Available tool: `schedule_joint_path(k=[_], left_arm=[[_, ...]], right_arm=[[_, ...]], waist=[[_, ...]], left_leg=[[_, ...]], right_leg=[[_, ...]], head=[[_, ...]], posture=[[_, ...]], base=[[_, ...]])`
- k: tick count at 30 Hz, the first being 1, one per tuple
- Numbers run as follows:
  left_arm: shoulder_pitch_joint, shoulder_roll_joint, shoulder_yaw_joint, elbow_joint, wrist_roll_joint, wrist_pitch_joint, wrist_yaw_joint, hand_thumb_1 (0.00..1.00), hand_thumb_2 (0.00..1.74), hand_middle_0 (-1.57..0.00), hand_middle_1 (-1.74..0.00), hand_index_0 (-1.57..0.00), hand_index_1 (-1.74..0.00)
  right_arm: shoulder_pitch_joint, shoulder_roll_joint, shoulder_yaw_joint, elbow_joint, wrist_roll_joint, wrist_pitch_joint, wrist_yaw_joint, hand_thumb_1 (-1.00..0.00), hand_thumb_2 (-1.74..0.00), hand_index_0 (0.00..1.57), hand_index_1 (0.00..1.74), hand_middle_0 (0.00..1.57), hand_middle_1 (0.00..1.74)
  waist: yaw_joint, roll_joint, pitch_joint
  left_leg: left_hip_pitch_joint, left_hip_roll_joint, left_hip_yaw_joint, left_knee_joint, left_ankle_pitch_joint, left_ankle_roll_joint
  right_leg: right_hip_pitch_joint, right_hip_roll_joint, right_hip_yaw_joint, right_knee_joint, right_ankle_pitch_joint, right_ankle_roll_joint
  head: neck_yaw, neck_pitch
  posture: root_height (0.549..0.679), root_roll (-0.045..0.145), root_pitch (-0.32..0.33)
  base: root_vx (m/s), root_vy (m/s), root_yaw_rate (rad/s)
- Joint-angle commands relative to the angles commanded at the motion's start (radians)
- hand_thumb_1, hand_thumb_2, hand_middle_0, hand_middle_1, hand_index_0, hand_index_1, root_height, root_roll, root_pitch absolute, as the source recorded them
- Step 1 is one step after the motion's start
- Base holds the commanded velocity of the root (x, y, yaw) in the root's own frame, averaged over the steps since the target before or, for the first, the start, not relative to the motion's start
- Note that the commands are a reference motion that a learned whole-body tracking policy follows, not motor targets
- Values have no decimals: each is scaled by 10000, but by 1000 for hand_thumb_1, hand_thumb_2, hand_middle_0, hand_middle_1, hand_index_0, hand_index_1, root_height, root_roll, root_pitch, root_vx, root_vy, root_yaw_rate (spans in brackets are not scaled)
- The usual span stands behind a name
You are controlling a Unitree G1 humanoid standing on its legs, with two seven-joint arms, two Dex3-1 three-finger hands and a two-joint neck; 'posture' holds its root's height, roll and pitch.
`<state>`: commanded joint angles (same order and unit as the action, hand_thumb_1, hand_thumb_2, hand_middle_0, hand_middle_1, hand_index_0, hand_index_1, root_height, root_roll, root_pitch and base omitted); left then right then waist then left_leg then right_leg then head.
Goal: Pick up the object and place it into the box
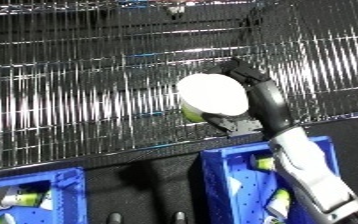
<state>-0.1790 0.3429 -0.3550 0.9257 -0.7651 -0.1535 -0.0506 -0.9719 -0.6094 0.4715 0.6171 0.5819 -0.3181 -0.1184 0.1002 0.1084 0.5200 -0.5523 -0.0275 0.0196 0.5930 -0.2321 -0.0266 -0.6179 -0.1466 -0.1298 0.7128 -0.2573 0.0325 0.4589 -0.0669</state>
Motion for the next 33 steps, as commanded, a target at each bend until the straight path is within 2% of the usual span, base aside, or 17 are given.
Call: schedule_joint_path(k=[5, 9, 15, 20, 27, 30, 33], left_arm=[[162, -32, 399, 142, -145, -60, 69, 0, 0, 0, 0, 0, 0], [295, -131, 770, 304, -196, -201, 122, 0, 0, 0, 0, 0, 0], [374, -225, 1247, 654, -115, -357, 133, 0, 0, 0, 0, 0, 0], [389, -250, 1533, 877, -13, -488, 114, 0, 0, 0, 0, 0, 0], [418, -178, 1643, 1115, -12, -591, 79, 0, 0, 0, 0, 0, 0], [402, -133, 1637, 1121, -33, -530, 92, 0, 0, 0, 0, 0, 0], [363, -96, 1588, 1141, -91, -470, 99, 0, 0, 0, 0, 0, 0]], right_arm=[[1354, -198, -692, -1352, -509, -36, -625, -1000, -1740, 1570, 1740, 1570, 1740], [2760, -383, -1395, -2455, -786, -312, -1194, -1000, -1740, 1570, 1740, 1570, 1740], [4635, -319, -2579, -3249, -332, -960, -1738, -1000, -1740, 1570, 1740, 1570, 1740], [5965, -67, -3393, -3239, 127, -1433, -1946, -1000, -1740, 1570, 1740, 1570, 1740], [6948, 247, -4192, -2139, 1491, -1924, -1806, -1000, -1740, 1570, 1740, 1570, 1740], [7158, 351, -4294, -1444, 1671, -1919, -1862, -1000, -1740, 1570, 1740, 1570, 1740], [7168, 336, -4232, -527, 1630, -1672, -2048, -1000, -1740, 1570, 1740, 1570, 1740]], waist=[[-360, -233, 0], [-702, -481, 0], [-1133, -812, 0], [-1444, -987, 0], [-1647, -1029, 0], [-1670, -1004, 0], [-1662, -976, 0]], left_leg=[[190, 127, 103, -54, -35, -14], [443, 283, 230, -153, -55, -30], [887, 451, 360, -301, -107, -53], [1226, 542, 442, -402, -164, -55], [1496, 551, 509, -446, -239, -41], [1516, 519, 513, -419, -270, -22], [1514, 494, 499, -364, -304, -7]], right_leg=[[147, 164, 129, -148, 16, 2], [354, 304, 246, -292, 21, 24], [773, 467, 364, -555, 39, 74], [1095, 546, 454, -779, 98, 126], [1387, 599, 529, -956, 150, 154], [1428, 631, 543, -976, 154, 145], [1458, 657, 550, -984, 161, 123]], head=[[-595, 214], [-1131, 441], [-1807, 607], [-2050, 551], [-1761, 237], [-1339, -126], [-789, -715]], posture=[[641, 70, 156], [642, 66, 149], [645, 59, 131], [648, 55, 116], [650, 52, 100], [650, 53, 98], [651, 54, 95]], base=[[-27, 14, -154], [-39, 8, -172], [-30, -18, -134], [-23, -33, -120], [-11, -33, -77], [-13, -24, -64], [-14, -14, -60]])
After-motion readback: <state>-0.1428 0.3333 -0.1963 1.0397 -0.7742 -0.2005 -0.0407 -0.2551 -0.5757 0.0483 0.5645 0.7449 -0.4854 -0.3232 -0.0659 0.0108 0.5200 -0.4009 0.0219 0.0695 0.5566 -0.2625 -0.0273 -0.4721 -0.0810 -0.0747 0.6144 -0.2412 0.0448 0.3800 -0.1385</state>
